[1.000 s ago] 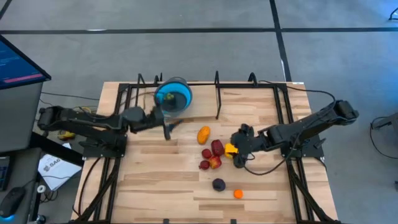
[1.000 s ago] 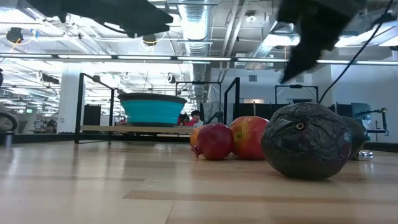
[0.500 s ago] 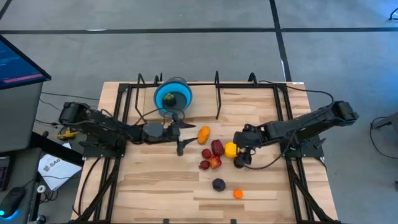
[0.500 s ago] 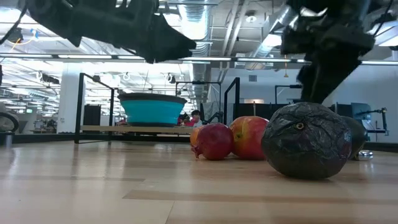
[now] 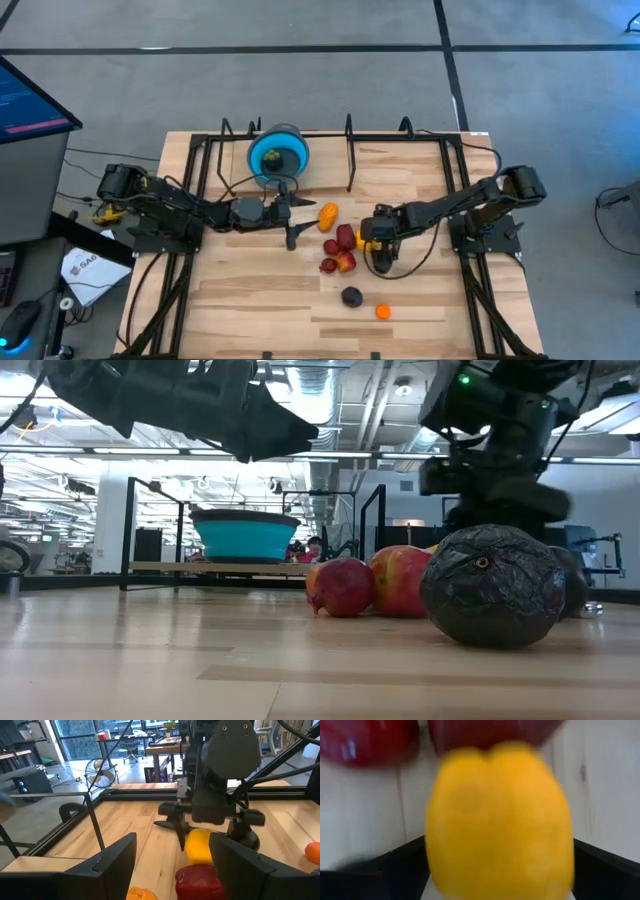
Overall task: Pick & Place Fruit
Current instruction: Put the bell pepper into the blue strainer bowl on the shelf
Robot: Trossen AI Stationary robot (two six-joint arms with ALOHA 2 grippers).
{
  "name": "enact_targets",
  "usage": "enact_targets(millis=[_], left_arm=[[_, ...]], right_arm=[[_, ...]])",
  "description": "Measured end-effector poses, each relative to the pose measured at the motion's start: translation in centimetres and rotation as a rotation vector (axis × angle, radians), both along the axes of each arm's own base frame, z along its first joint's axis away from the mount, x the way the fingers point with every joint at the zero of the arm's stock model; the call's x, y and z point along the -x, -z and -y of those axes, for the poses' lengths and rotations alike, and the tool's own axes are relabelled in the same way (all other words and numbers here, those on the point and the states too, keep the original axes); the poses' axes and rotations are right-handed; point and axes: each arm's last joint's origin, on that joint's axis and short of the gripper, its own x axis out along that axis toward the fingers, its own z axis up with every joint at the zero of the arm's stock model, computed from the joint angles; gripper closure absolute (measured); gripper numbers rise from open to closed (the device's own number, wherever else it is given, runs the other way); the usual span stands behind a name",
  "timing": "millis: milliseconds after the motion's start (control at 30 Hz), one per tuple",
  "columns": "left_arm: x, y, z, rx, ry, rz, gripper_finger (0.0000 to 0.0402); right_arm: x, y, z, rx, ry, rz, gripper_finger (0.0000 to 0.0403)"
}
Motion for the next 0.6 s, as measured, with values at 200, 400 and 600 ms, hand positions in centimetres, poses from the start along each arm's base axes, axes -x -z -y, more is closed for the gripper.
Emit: enact_targets(millis=[200,400,600], left_arm=[[0.0,0.0,0.0,0.000,0.001,0.002,0.0161],[0.0,0.0,0.0,0.001,0.002,0.002,0.0161],[0.0,0.0,0.0,-0.007,0.004,0.001,0.0161]], right_arm=[[-0.5,0.0,-0.1,-0.011,0.012,0.069,0.0037],[0.3,0.7,0.1,-0.013,0.028,0.039,0.0089],[1.0,-0.7,0.0,-0.019,0.023,0.073,0.0112]])
